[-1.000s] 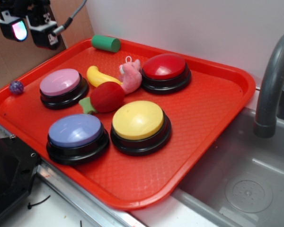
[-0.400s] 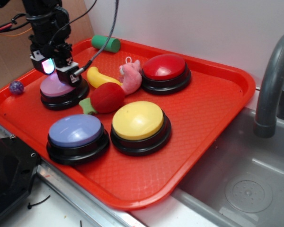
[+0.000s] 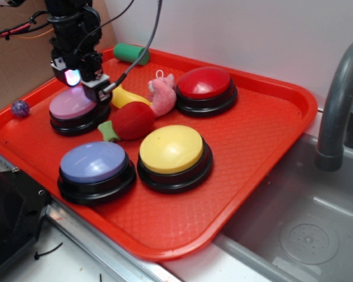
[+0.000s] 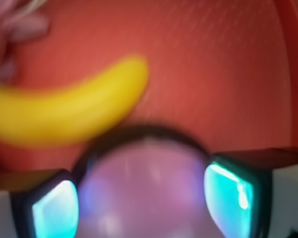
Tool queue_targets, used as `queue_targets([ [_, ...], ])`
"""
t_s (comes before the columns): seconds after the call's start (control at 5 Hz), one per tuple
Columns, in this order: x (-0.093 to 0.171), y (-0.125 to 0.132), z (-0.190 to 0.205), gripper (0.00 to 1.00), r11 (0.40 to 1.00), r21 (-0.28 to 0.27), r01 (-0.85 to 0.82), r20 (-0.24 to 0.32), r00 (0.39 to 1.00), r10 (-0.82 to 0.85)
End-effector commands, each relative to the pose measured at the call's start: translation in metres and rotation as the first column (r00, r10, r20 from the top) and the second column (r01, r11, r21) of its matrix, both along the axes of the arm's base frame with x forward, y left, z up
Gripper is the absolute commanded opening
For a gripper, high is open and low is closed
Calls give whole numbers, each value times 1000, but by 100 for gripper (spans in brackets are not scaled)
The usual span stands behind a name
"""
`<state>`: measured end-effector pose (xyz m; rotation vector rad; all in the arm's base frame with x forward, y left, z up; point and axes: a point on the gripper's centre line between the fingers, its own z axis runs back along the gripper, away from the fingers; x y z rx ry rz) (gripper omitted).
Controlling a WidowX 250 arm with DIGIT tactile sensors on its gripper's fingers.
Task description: Push the pink button.
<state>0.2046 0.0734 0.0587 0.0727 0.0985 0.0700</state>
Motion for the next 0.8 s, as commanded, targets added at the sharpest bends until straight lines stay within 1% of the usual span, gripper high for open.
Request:
queue_targets([
  [0.0, 11, -10, 77, 100, 996, 90, -27, 87, 996, 19],
  [0.2, 11, -7, 89, 100, 995, 92, -33, 94, 995, 24],
  [0.4, 13, -4, 110, 100, 996, 84, -38, 120, 992, 28],
  [0.6, 12, -4, 124, 100, 997, 59, -40, 145, 989, 31],
])
